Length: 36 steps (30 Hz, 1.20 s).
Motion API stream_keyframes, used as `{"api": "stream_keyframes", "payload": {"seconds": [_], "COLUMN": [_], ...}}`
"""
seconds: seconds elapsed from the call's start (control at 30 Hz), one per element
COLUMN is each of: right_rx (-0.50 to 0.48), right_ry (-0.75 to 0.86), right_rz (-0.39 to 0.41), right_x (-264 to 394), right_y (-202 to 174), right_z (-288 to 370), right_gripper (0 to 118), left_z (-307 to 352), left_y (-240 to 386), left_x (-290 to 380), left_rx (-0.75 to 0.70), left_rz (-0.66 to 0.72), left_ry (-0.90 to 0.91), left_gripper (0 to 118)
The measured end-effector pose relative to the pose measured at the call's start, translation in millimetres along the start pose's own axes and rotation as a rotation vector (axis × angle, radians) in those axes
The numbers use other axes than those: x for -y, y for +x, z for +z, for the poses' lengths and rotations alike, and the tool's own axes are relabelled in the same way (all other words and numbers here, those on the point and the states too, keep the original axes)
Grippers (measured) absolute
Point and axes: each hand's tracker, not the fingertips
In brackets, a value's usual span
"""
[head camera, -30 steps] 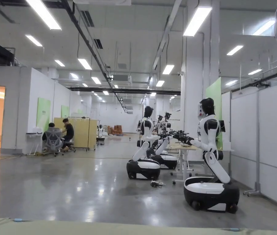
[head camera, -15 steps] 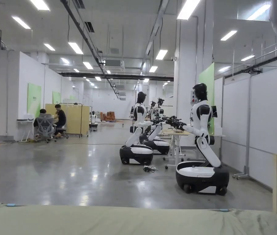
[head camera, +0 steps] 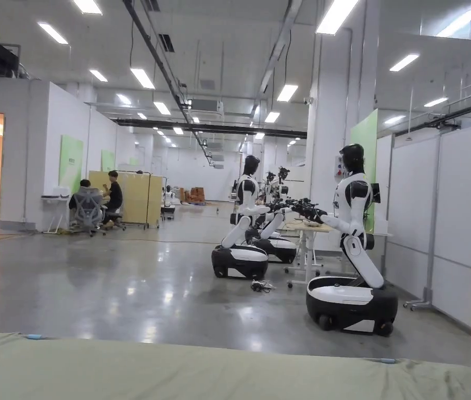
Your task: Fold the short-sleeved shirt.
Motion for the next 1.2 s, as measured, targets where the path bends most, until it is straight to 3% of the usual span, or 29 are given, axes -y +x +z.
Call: {"api": "stream_keyframes", "payload": {"seconds": [0.4,0.63,0.7,0.97,1.2], "right_rx": [-0.002,0.063,0.054,-0.064,0.125], "right_ry": [-0.016,-0.057,-0.094,-0.147,-0.239], "right_rz": [-0.017,-0.035,-0.062,-0.295,-0.391], "right_x": [4.7,9.6,7.5,-3.1,-28.0], "right_y": [-6.6,-11.6,-14.7,-16.9,-23.0], "right_z": [5.8,8.8,6.5,1.0,-4.5], "right_gripper": [118,118,118,118,118], "left_z": [17.6,20.6,20.3,19.9,19.2], "left_y": [-5.0,-5.8,-7.4,-10.2,-14.8], "left_x": [-2.8,1.1,2.2,4.1,1.6], "left_rx": [-0.005,-0.014,-0.004,0.017,-0.001], "left_rz": [0.02,0.011,0.022,0.049,0.073], "left_ry": [0.023,0.003,-0.007,-0.02,-0.022], "left_gripper": [85,85,85,85,85]}}
